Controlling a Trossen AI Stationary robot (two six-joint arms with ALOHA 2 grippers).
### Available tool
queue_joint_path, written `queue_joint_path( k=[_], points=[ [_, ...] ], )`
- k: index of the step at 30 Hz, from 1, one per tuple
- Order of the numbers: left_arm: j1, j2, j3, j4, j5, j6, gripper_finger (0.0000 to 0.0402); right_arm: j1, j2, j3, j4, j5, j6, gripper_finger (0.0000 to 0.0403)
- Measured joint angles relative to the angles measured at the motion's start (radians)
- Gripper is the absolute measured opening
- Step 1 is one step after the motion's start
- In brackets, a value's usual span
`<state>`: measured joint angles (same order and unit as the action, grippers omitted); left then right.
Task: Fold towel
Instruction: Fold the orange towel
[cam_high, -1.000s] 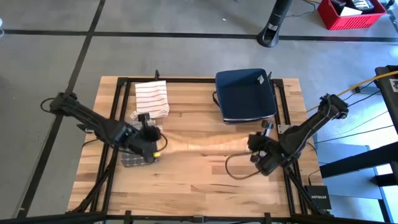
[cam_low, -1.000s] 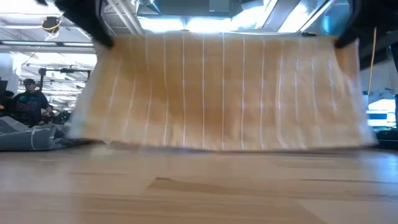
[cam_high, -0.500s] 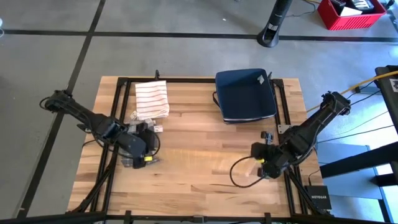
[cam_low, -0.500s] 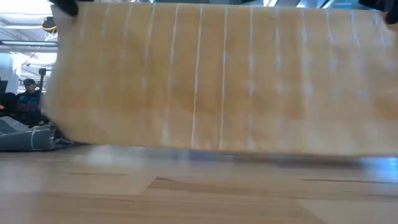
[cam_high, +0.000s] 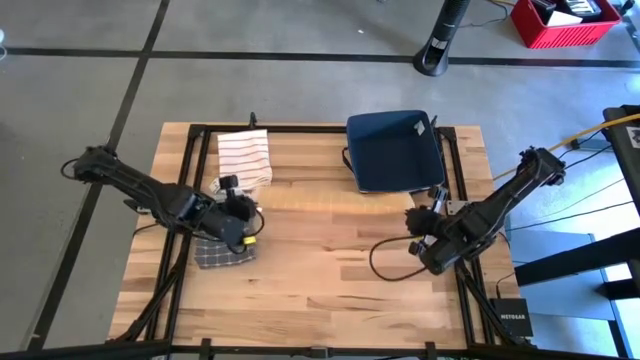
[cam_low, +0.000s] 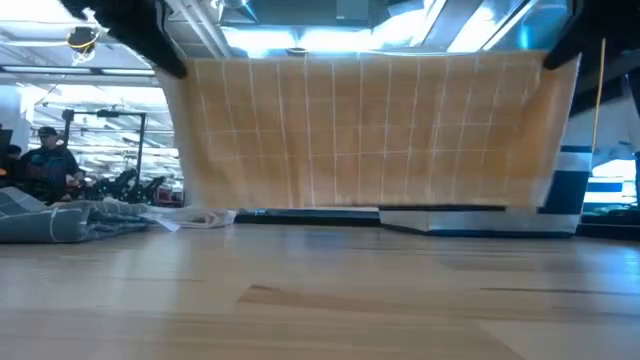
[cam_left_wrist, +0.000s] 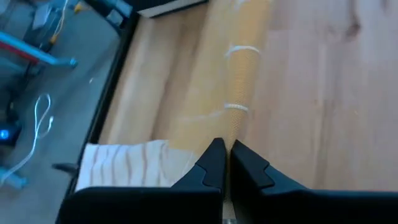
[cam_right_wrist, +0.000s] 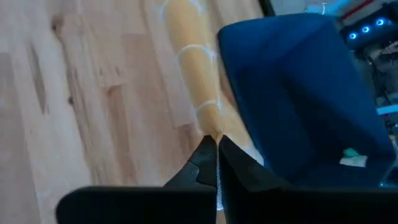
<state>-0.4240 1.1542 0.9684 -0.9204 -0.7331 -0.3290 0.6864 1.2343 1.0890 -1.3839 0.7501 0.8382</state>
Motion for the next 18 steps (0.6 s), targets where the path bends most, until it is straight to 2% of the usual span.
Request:
queue_joint_path(
  k=[5, 7, 13, 18],
  points=[
    [-0.147, 0.068, -0.109, 0.127, -0.007, -0.053, 0.0001, 0.113, 0.053, -0.104, 0.166, -0.006, 0.011, 0.0002],
    [-0.212, 0.122, -0.15, 0.211, 0.008, -0.087, 0.0001, 0.166, 0.086, -0.153, 0.243, -0.047, 0.021, 0.0002],
    [-0.342, 0.316, -0.201, 0.422, 0.213, -0.241, 0.0001, 0.278, 0.194, -0.27, 0.506, -0.21, 0.114, 0.0004],
    [-0.373, 0.399, -0.201, 0.526, 0.355, -0.265, 0.0001, 0.308, 0.268, -0.285, 0.679, -0.256, 0.119, 0.0011]
  ],
)
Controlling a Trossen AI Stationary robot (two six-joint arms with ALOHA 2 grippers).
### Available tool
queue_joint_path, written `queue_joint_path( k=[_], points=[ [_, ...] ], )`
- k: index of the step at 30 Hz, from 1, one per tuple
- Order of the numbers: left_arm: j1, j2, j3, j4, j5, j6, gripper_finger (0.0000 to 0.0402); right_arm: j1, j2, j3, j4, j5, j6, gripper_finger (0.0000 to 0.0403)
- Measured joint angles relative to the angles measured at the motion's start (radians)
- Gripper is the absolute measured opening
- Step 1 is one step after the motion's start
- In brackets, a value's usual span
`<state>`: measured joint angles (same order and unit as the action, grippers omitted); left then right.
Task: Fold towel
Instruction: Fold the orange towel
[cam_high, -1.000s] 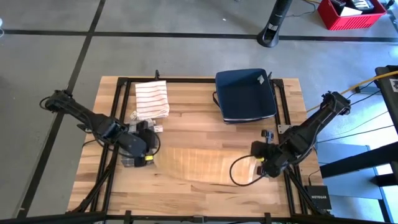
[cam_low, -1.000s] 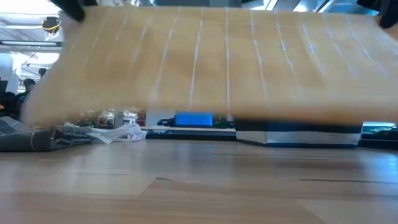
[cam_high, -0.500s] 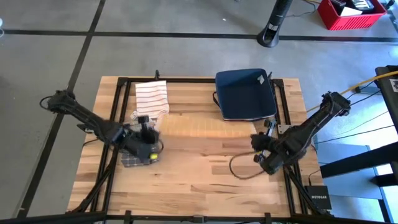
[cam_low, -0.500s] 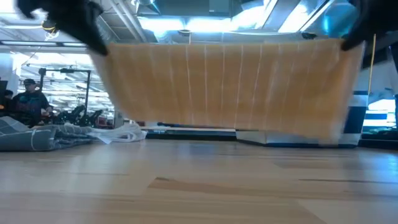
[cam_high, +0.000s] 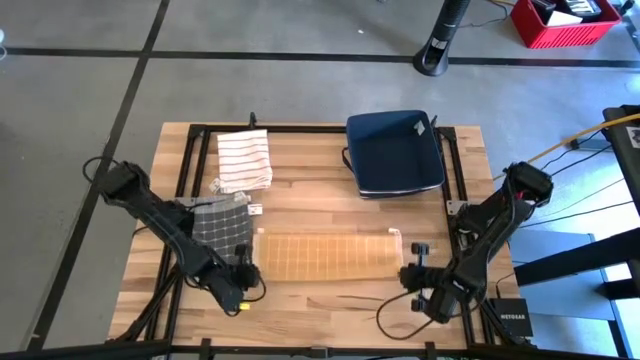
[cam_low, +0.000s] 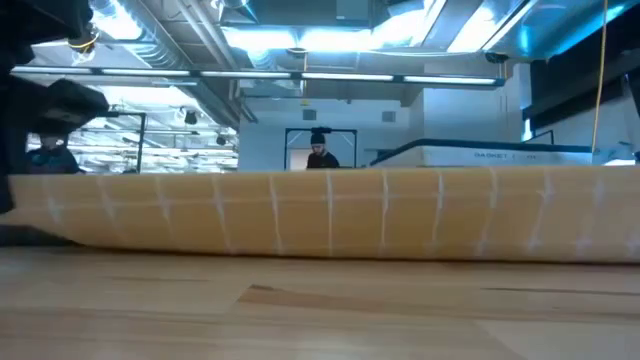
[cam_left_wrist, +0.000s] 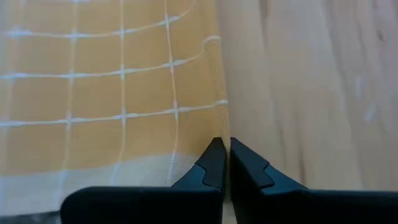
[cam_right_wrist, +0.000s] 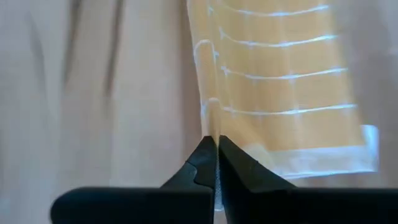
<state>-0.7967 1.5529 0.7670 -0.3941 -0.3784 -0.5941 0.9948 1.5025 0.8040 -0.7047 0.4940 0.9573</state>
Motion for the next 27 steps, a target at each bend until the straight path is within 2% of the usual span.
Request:
queue_joint_path(
  k=[2, 4, 8, 12, 14, 16, 18, 19, 21, 22, 24, 25, 27],
  points=[
    [0.005, 0.003, -0.001, 0.015, 0.033, 0.0, 0.0001, -0.001, 0.01, 0.003, 0.014, -0.026, 0.001, 0.0024],
    [0.02, 0.002, -0.002, 0.013, 0.096, -0.022, 0.0005, -0.016, 0.013, 0.013, -0.002, -0.095, 0.01, 0.0045],
    [0.048, -0.003, -0.004, 0.01, 0.235, -0.147, 0.0042, -0.028, 0.01, 0.044, -0.05, -0.248, 0.075, 0.0102],
    [0.08, -0.015, 0.013, -0.007, 0.476, -0.246, 0.0092, -0.051, 0.011, 0.118, -0.163, -0.425, 0.089, 0.0152],
    [0.108, -0.034, 0.036, -0.017, 0.623, -0.295, 0.0109, -0.069, 0.009, 0.169, -0.223, -0.443, 0.088, 0.0169],
    [0.131, -0.06, 0.049, -0.028, 0.667, -0.339, 0.0118, -0.093, 0.009, 0.206, -0.252, -0.362, 0.076, 0.018],
    [0.152, -0.086, 0.057, -0.031, 0.619, -0.303, 0.012, -0.11, 0.009, 0.219, -0.215, -0.188, 0.014, 0.0185],
    [0.161, -0.1, 0.058, -0.029, 0.543, -0.251, 0.0119, -0.119, 0.009, 0.215, -0.18, -0.077, -0.018, 0.0185],
    [0.175, -0.115, 0.058, -0.022, 0.3, -0.122, 0.0113, -0.142, 0.009, 0.183, -0.075, 0.133, -0.086, 0.0185],
    [0.177, -0.113, 0.058, -0.011, 0.159, -0.075, 0.011, -0.157, 0.009, 0.157, 0.005, 0.203, -0.125, 0.0185],
    [0.189, -0.1, 0.044, 0.027, -0.069, -0.024, 0.0105, -0.2, 0.009, 0.087, 0.182, 0.256, -0.205, 0.0183],
    [0.196, -0.094, 0.031, 0.055, -0.136, -0.014, 0.0103, -0.22, 0.01, 0.045, 0.277, 0.254, -0.239, 0.0182],
    [0.212, -0.075, 0.004, 0.12, -0.173, 0.012, 0.0099, -0.254, 0.016, -0.041, 0.455, 0.21, -0.287, 0.0182]
  ],
)
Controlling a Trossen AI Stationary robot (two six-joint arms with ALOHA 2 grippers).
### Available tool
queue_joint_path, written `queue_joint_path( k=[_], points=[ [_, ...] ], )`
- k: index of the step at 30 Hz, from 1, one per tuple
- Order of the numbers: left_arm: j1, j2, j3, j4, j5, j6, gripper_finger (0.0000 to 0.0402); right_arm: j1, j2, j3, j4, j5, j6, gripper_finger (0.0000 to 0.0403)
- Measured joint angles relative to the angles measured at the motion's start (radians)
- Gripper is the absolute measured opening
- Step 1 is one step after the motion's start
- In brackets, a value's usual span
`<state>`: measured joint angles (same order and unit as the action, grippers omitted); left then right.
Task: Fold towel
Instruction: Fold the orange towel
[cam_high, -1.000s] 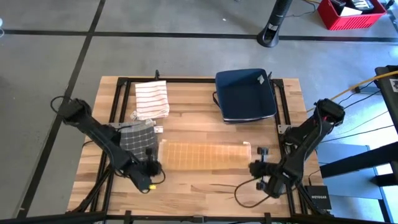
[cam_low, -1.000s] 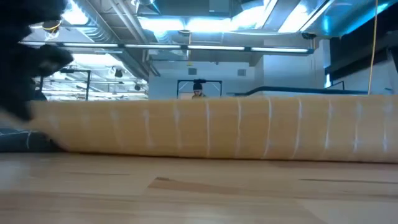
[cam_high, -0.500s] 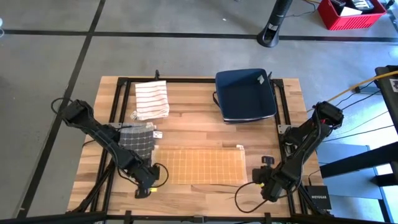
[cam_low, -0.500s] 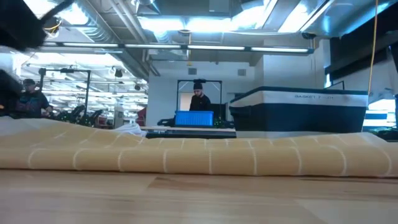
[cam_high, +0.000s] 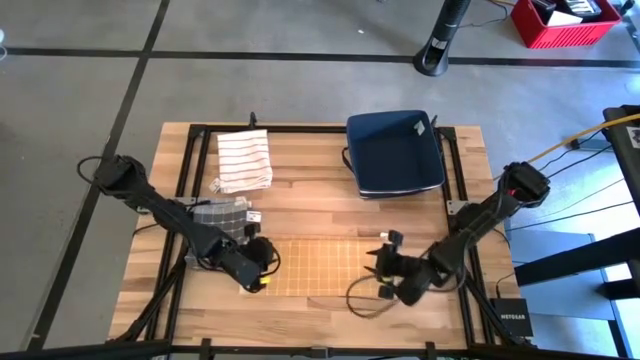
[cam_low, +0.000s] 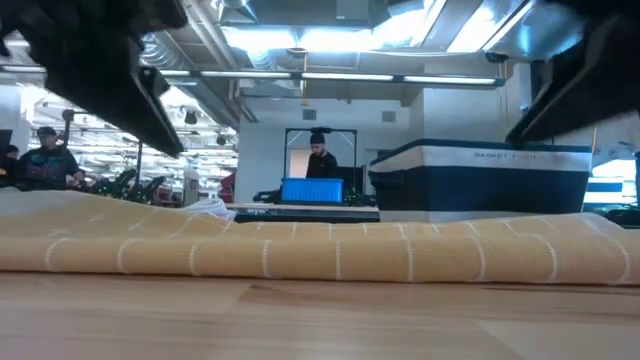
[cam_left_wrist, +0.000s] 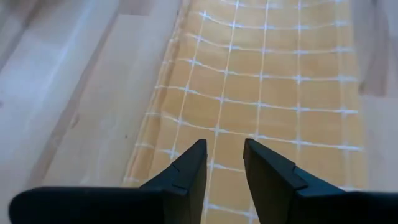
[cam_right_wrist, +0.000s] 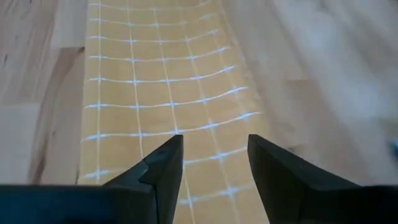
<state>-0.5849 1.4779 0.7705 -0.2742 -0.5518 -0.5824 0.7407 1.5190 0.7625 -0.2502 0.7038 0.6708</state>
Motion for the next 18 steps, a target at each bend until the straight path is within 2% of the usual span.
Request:
queue_joint_path(
  k=[2, 5, 12, 16, 18],
  points=[
    [0.01, 0.022, -0.029, 0.042, 0.007, 0.014, 0.0096, -0.024, 0.007, -0.077, 0.123, -0.068, -0.015, 0.0182],
    [0.017, 0.06, -0.061, 0.071, 0.012, 0.006, 0.0093, -0.036, 0.007, -0.158, 0.199, -0.141, 0.008, 0.0182],
    [0.016, 0.142, -0.099, 0.087, 0.055, -0.066, 0.0093, -0.027, 0.006, -0.218, 0.125, -0.281, 0.086, 0.0182],
    [0.017, 0.146, -0.097, 0.086, 0.056, -0.062, 0.009, -0.028, 0.0, -0.211, 0.085, -0.334, 0.114, 0.0182],
    [0.018, 0.124, -0.079, 0.021, 0.081, -0.063, 0.009, -0.028, -0.005, -0.193, 0.063, -0.349, 0.114, 0.0182]
  ],
)
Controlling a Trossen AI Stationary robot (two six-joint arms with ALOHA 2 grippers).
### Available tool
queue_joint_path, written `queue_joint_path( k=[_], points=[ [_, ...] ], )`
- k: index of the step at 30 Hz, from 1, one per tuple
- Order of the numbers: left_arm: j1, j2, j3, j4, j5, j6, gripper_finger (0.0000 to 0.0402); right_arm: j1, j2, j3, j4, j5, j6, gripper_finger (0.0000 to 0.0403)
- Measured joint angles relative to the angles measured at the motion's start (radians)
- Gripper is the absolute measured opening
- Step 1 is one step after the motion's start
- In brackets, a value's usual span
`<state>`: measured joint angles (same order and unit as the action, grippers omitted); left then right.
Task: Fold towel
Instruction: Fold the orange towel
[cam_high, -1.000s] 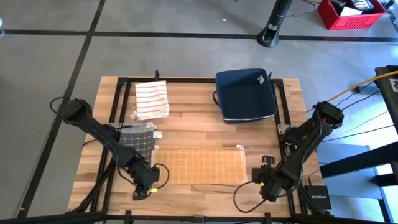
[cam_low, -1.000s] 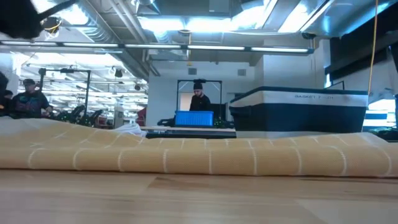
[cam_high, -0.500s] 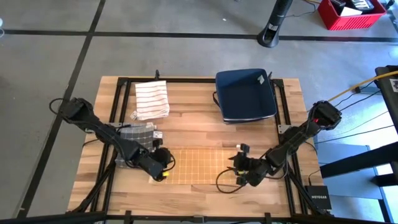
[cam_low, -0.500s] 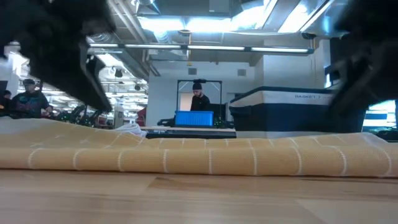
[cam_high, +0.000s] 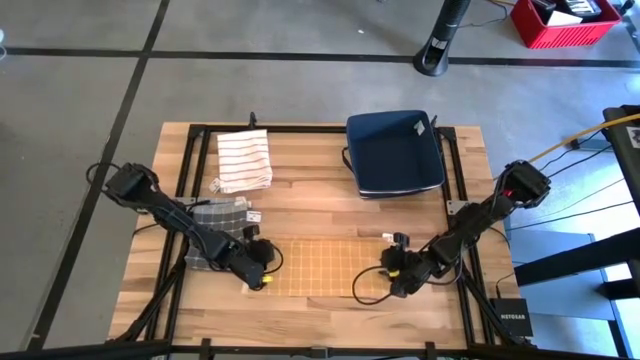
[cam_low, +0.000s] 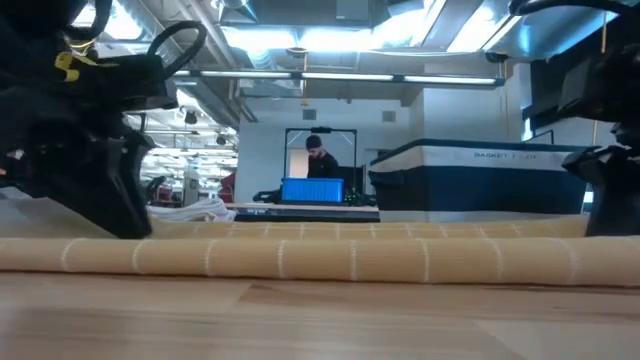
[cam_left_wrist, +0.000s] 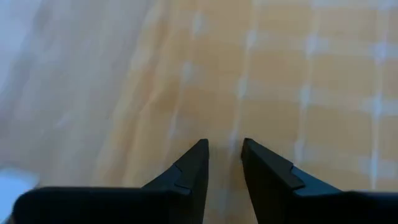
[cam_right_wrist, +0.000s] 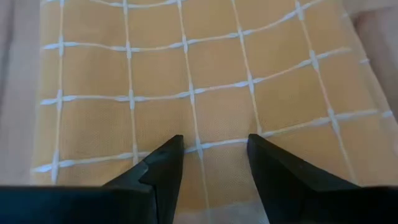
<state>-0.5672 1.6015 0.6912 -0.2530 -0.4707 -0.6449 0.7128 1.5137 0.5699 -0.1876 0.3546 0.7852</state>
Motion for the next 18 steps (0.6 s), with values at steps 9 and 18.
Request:
queue_joint_path(
  k=[9, 18],
  points=[
    [0.047, -0.105, 0.074, 0.296, -0.053, 0.257, 0.0086, 0.028, -0.13, 0.189, -0.235, -0.052, 0.104, 0.0182],
    [0.18, 0.053, 0.076, 0.638, 0.175, 0.514, 0.0086, 0.211, -0.209, 0.158, -0.394, 0.018, 0.754, 0.0182]
  ],
)
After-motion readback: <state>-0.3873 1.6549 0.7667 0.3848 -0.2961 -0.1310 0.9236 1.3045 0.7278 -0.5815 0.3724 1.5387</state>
